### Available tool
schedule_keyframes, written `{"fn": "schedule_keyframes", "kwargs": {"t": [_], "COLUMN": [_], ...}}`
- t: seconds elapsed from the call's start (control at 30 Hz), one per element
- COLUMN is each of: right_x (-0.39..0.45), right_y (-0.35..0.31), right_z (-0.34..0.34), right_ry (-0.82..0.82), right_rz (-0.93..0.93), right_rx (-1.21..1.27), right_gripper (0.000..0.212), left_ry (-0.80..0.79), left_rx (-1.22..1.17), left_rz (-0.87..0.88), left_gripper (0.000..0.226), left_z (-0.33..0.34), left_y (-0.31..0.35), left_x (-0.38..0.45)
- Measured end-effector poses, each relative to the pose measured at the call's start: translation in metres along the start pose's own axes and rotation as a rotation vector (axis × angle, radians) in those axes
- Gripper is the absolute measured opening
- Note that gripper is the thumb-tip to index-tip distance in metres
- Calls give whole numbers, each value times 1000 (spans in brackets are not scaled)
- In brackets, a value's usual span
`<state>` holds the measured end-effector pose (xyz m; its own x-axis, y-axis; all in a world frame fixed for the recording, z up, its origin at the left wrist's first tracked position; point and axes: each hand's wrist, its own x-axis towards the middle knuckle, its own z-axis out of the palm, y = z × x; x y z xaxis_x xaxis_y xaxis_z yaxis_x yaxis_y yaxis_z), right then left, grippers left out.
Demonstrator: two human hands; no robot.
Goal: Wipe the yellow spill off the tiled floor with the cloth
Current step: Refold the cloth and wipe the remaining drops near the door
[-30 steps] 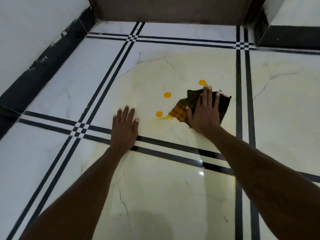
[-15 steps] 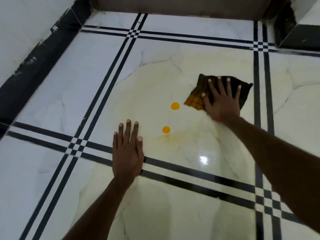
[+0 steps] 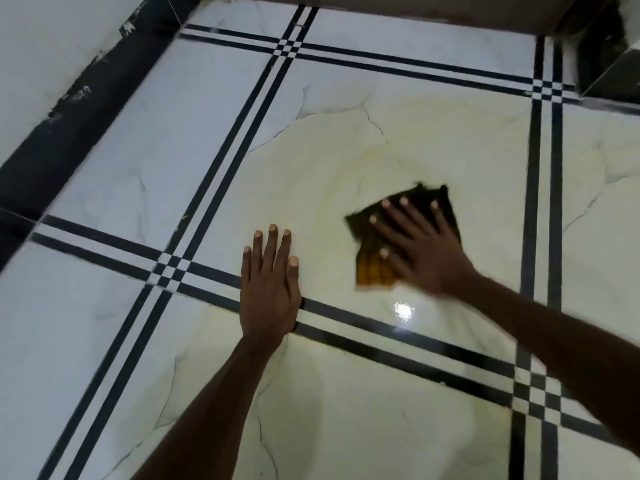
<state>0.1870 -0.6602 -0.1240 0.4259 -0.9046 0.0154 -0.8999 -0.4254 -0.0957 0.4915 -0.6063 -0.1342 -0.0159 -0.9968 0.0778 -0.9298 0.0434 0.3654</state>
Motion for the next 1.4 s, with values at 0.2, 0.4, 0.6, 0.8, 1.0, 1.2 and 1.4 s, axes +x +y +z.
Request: {"fn": "schedule_keyframes", "kwargs": {"t": [0.2,0.4,0.6,0.8,1.0,1.2,1.4], "right_x": [114,-39,-125,-27,41,-82,22], "right_y": [-61,-109,-104,-146,1,-16,82], "right_z": [3,15,-3,13,9,5,-12], "right_ry": [13,-1,-55,-28,52,-27,-26], "right_rz": [255,-110,147,-145,253,207,414], "right_rx": [87,30,73,106,82,63,127], "right_gripper": [71,59,63,57,61,61,67], "left_ry": [54,43,28,49,57,27,38], "left_rx": [-92,-152,-84,-169,-96,-26,-29], "left_rz": [-38,-51,-30,-62,-26,-32,-38], "left_gripper": [58,60,58,57,57,58,59], "left_z": [3,-4,-5,-2,2,1,3], "left_y": [-1,-1,4,-2,-3,-3,-1], "left_x": [-1,-4,-4,-2,-2,-4,-3]}}
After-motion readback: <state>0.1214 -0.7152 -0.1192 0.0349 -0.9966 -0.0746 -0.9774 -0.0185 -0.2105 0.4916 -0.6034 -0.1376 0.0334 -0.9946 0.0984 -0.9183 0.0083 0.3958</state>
